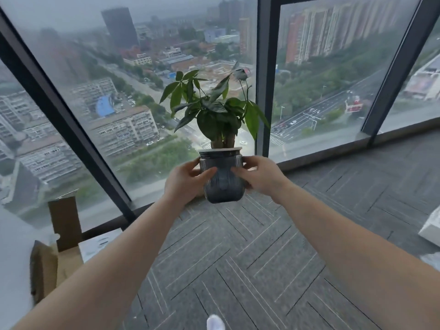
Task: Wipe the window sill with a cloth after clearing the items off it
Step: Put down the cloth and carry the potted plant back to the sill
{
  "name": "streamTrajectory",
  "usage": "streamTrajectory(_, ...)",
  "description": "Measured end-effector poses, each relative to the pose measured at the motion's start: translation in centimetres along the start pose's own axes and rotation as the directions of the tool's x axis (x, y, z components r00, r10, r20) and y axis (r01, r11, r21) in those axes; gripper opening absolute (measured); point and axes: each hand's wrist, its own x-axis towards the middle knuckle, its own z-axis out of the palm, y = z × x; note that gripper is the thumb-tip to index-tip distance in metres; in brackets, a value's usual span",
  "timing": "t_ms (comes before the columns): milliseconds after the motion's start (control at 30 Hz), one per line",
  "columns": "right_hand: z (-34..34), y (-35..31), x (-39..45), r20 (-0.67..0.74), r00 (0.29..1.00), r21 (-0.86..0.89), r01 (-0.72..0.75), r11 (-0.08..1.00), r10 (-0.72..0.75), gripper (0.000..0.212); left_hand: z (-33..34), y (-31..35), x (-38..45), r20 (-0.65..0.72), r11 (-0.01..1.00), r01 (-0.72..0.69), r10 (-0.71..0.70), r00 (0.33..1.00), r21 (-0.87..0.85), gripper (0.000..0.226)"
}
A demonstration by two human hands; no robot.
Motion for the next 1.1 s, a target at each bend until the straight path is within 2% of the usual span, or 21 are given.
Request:
streamTrajectory(233,-0.2,1.9,16.2,-0.137,0.991,-0.093,-0.013,0.996,0.000,0.030,3.0,-0.8,18.6,0.068,0.993,-0.050,0.057,0.996,-0.104,0.065)
streamTrajectory(400,-1.5,2.4,26.4,-0.134,0.990,-0.135,-0.055,0.989,0.036,0.011,4.7,-0.9,29.7,0.129,0.994,-0.061,0.072,0.989,-0.090,0.065)
streamTrajectory(500,-1.7,3.9,32.7,-0.129,0.990,-0.103,-0.077,0.992,0.063,0.005,6.0,-1.2,36.3,0.157,0.996,-0.059,0.068,0.985,-0.060,0.065)
streamTrajectory(567,-1.6,5.4,36.9,-0.104,0.990,-0.087,-0.107,0.990,0.098,0.005,7.0,-1.5,40.3,0.179,0.998,-0.055,0.059,0.982,-0.025,0.064)
streamTrajectory(667,-1.3,8.1,43.7,-0.055,0.989,-0.076,-0.143,0.987,0.139,0.020,8.8,-2.3,46.1,0.189,1.000,-0.026,0.026,0.982,-0.004,0.063)
streamTrajectory(800,-1.2,11.7,54.0,0.046,0.991,-0.055,-0.122,0.991,0.124,0.014,11.4,-3.5,53.9,0.135,0.999,0.050,-0.052,0.989,0.019,0.060)
streamTrajectory(933,-1.7,14.7,63.9,0.155,0.983,-0.084,-0.083,0.993,0.095,0.022,14.2,-4.2,61.8,0.077,0.983,0.174,-0.178,0.981,0.053,0.062)
streamTrajectory(1100,-1.7,17.7,73.0,0.233,0.966,-0.072,-0.096,0.993,0.111,0.016,17.3,-5.4,69.4,0.032,0.962,0.272,-0.272,0.962,0.016,0.064)
